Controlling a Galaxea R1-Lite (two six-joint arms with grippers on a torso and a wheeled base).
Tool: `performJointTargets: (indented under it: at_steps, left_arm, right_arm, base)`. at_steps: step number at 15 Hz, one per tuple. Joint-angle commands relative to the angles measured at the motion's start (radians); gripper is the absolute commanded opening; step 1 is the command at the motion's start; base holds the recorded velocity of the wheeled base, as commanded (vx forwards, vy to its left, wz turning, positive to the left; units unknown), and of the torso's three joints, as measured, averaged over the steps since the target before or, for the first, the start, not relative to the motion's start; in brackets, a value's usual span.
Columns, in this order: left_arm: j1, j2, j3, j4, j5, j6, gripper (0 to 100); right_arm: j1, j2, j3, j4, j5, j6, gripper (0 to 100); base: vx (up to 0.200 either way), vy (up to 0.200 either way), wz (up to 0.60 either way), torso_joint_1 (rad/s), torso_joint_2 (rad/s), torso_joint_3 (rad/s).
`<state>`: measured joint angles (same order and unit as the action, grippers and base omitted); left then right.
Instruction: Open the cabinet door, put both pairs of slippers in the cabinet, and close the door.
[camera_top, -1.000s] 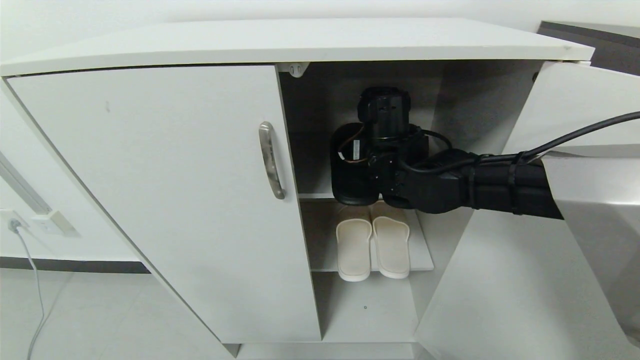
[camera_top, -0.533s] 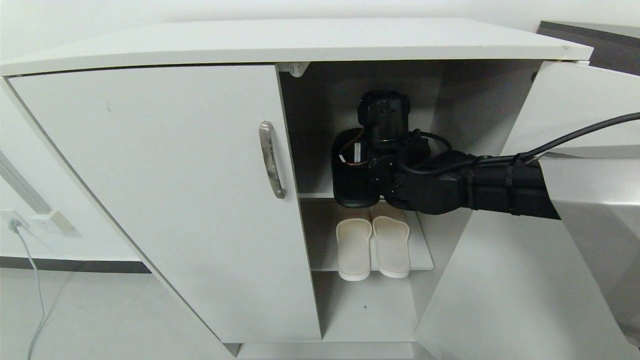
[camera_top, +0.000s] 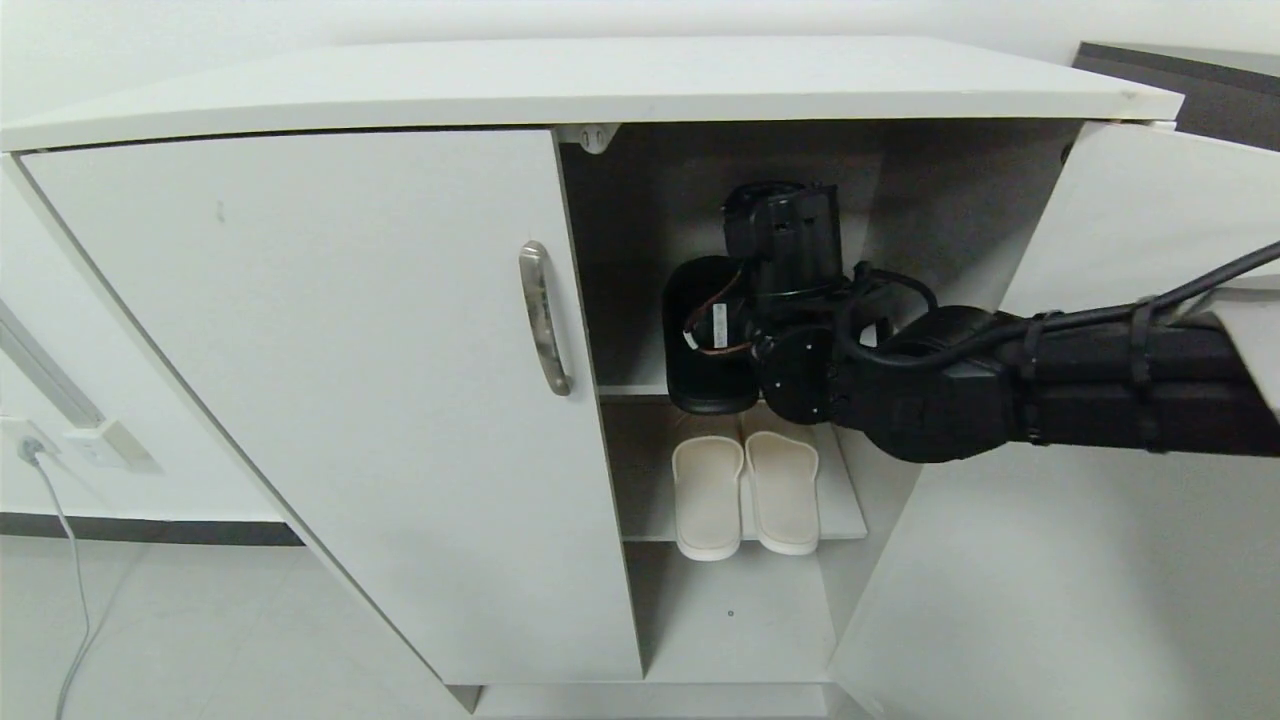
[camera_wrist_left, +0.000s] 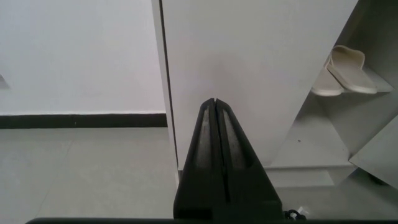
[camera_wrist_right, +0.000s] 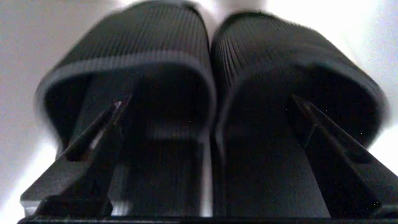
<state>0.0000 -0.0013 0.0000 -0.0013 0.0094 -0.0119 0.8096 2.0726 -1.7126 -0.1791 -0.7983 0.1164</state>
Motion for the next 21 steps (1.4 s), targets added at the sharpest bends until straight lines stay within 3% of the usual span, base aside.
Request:
performJointTargets:
  at_steps: [1, 10, 15, 19, 20, 21]
  left_arm:
    - [0.000, 0.001, 0.000, 0.000, 0.000, -0.002, 0]
    - [0.000, 0.001, 0.000, 0.000, 0.000, -0.003, 0]
    - [0.002, 0.001, 0.000, 0.000, 0.000, -0.003, 0]
    - [0.000, 0.001, 0.000, 0.000, 0.000, -0.003, 0]
    - [0.000, 0.001, 0.000, 0.000, 0.000, -0.003, 0]
    - [0.000, 0.001, 0.000, 0.000, 0.000, -0.003, 0]
  right_arm:
    - [0.039, -0.117, 0.097, -0.003, -0.002, 0.002, 100]
    - [0.152, -0.390, 0.568, -0.207, 0.013, 0.000, 100]
    - [0.157, -0.414, 0.850, -0.523, 0.191, -0.012, 100]
    - [0.158, -0.405, 0.921, -0.668, 0.238, -0.064, 100]
    - [0.158, -0.393, 0.921, -0.669, 0.237, -0.066, 0]
    - [0.158, -0.390, 0.923, -0.668, 0.238, -0.066, 0]
  base:
    - [0.000, 0.000, 0.00, 0.000, 0.00, 0.000]
    - [0.000, 0.000, 0.00, 0.000, 0.00, 0.000]
    - [0.000, 0.000, 0.00, 0.000, 0.00, 0.000]
    - [0.000, 0.000, 0.00, 0.000, 0.00, 0.000]
    - [0.000, 0.000, 0.00, 0.000, 0.00, 0.000]
    - [0.000, 0.000, 0.00, 0.000, 0.00, 0.000]
